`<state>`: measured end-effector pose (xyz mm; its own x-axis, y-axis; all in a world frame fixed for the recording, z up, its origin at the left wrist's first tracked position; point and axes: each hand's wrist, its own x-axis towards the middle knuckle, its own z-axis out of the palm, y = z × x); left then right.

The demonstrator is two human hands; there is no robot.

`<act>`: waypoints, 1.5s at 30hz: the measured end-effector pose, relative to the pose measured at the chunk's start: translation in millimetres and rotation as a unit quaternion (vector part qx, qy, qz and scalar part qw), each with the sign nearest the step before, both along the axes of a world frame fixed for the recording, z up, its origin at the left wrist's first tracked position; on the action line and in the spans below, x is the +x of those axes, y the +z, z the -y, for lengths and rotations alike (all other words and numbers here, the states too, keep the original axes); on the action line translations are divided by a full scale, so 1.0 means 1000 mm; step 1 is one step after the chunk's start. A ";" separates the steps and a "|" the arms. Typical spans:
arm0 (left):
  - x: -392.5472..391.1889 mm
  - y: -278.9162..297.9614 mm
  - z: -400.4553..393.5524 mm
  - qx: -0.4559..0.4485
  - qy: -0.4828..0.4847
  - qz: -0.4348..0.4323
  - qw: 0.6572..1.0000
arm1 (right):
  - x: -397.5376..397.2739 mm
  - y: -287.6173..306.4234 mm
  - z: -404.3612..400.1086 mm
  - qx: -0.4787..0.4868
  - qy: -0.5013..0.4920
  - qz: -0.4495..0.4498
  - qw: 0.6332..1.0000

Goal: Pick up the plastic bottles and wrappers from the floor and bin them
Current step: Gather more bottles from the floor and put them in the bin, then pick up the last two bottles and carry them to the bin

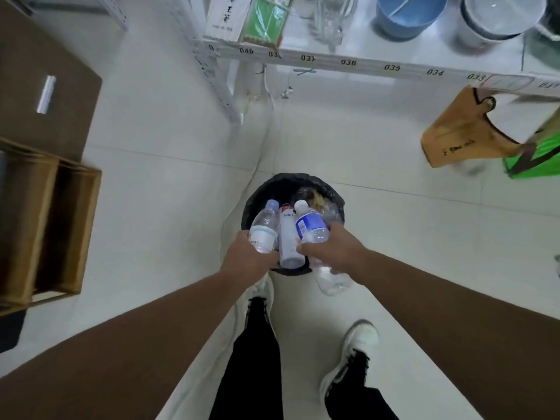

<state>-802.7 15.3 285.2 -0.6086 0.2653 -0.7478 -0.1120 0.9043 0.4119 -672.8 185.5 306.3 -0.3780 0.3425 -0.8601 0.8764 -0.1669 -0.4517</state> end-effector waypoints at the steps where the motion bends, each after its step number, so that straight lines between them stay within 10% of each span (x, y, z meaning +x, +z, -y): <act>1: -0.010 -0.012 -0.005 0.003 -0.008 0.006 1.000 | -0.013 -0.011 -0.002 0.011 -0.004 0.003 1.000; 11: -0.047 -0.012 -0.030 0.021 -0.037 0.030 0.999 | -0.043 -0.028 -0.004 0.119 -0.016 0.013 0.993; 30: -0.003 0.038 -0.093 0.035 -0.245 -0.051 0.968 | 0.132 0.023 -0.033 0.090 -0.158 0.033 0.983; 45: 0.246 0.101 -0.219 0.019 -0.574 -0.038 0.818 | 0.467 0.082 -0.034 0.091 -0.297 0.094 0.946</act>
<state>-556.6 234.6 386.5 0.0126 0.7162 -0.6978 0.8291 0.3826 0.4076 -206.0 220.0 388.4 0.0807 0.5950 -0.7996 0.7204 -0.5893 -0.3658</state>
